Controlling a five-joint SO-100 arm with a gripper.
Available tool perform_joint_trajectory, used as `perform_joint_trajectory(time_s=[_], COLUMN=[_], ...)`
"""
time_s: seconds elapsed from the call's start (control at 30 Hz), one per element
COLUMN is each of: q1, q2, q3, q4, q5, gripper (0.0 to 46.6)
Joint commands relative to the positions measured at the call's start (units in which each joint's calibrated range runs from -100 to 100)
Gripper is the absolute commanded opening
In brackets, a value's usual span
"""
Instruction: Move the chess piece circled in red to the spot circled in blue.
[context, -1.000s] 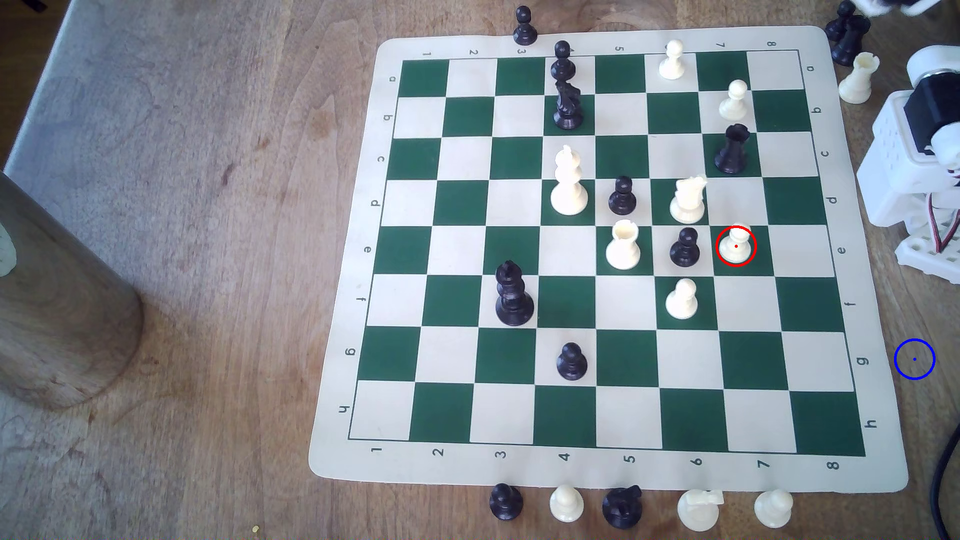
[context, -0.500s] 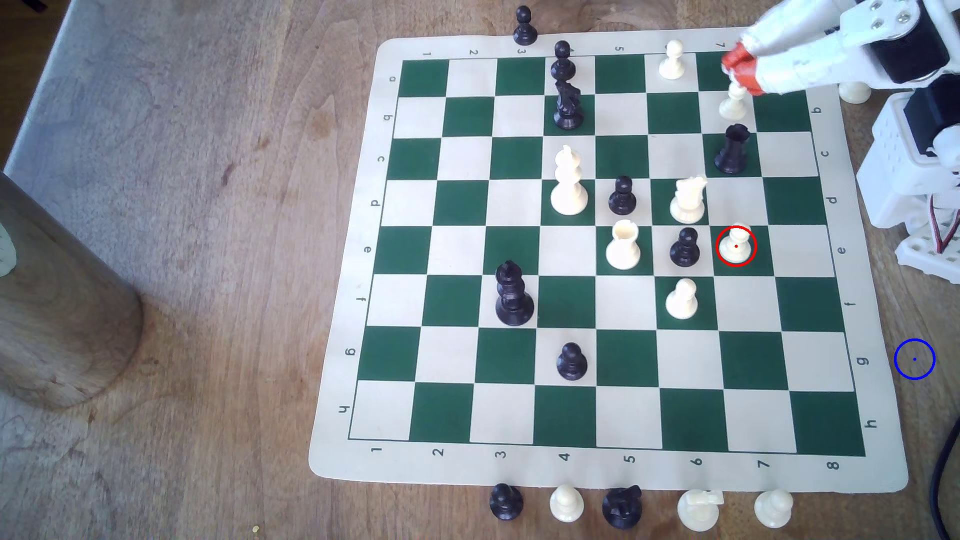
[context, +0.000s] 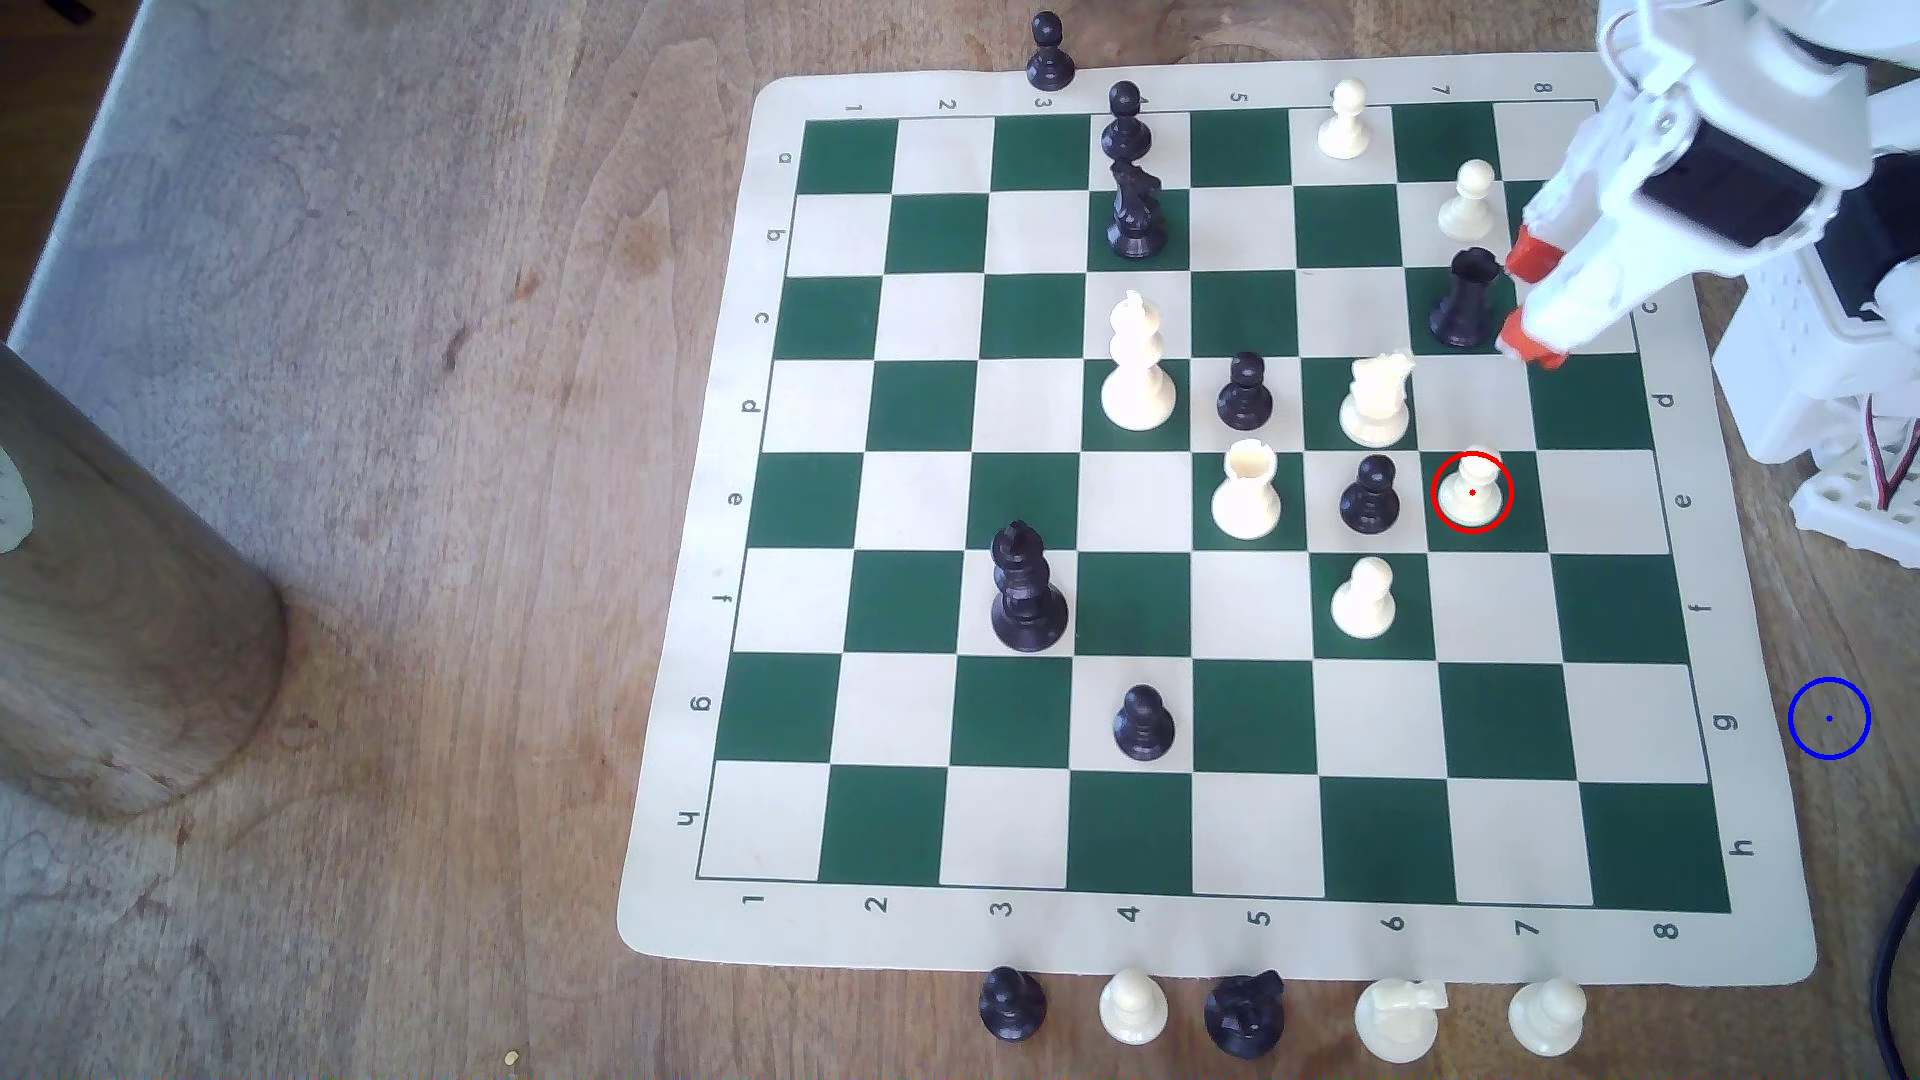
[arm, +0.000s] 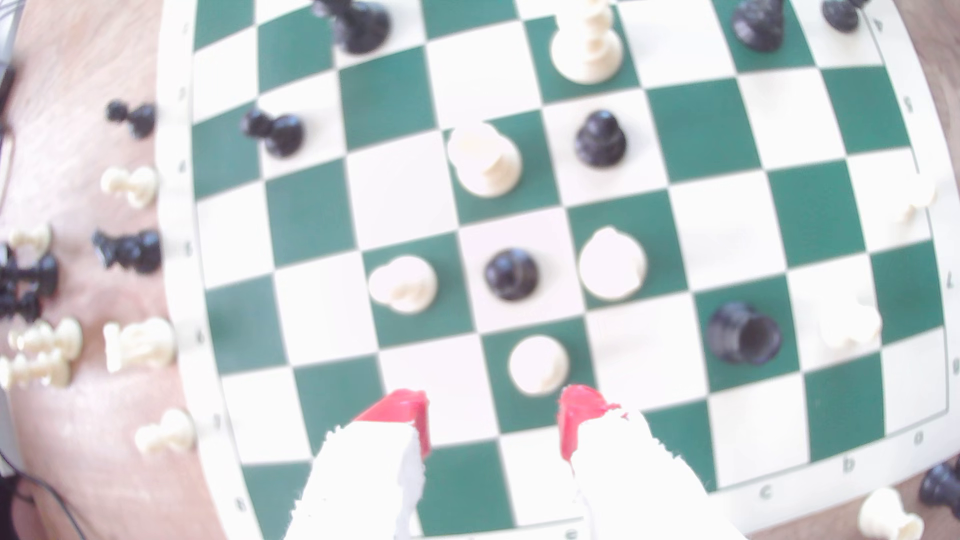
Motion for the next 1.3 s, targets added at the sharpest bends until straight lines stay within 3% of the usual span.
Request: perform_joint_trajectory(time_s=[0.0, 0.23, 1.27], q1=[-1.10, -2.04, -1.34], q2=[6.54, 8.16, 21.65], q3=[-2.34, 7.09, 16.88], q4=[-1.64, -7.37, -23.84], q5=[-0.34, -0.49, -0.68], gripper=[13.3, 16.4, 14.0])
